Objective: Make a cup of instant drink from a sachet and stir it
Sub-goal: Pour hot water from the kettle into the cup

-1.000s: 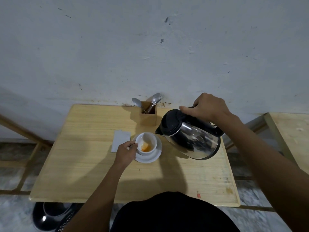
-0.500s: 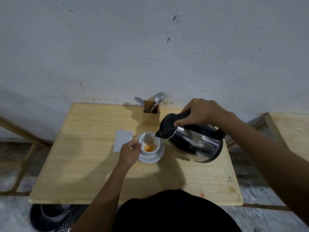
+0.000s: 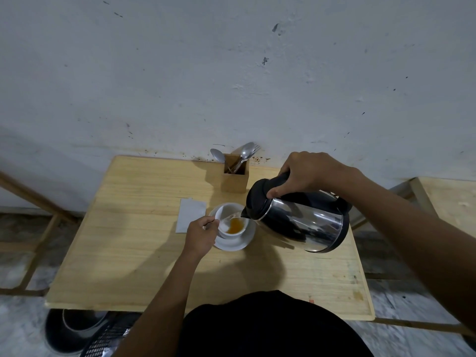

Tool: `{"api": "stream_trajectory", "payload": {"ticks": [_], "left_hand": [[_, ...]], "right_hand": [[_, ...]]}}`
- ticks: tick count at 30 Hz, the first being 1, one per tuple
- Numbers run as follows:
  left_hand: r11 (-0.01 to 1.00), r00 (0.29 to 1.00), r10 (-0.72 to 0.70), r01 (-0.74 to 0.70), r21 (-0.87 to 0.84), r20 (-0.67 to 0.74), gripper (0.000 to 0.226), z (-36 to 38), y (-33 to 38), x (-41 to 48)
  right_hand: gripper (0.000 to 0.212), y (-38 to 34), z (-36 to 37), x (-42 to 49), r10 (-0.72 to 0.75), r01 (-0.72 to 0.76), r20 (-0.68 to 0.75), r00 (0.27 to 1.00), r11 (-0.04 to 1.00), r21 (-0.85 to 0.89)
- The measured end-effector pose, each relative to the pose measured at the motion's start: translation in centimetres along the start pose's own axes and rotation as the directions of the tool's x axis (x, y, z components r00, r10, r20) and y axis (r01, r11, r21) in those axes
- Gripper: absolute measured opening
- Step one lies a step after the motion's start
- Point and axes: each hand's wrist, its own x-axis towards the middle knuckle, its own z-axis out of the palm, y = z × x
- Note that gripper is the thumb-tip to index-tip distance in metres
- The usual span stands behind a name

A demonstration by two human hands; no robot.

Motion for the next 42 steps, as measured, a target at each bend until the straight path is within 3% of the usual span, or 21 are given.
{"api": "stream_trajectory", "payload": {"ticks": [20,42], "left_hand": [[1.000,0.998,0.015,-0.014,-0.019,0.058,0.011,-0.4,0.8,0.0],[1.000,0.999,0.019,-0.019,0.006,0.031,0.010,-0.3,0.6,0.2]], "right_hand": [[0.061,0.6,-0.9,-0.3,0.032,-0.032,0.012,0.999,0.999,0.012],[0.060,0.9,-1.2,-1.1,0.038,-0.039,0.009,0.999,0.998,0.039]]}}
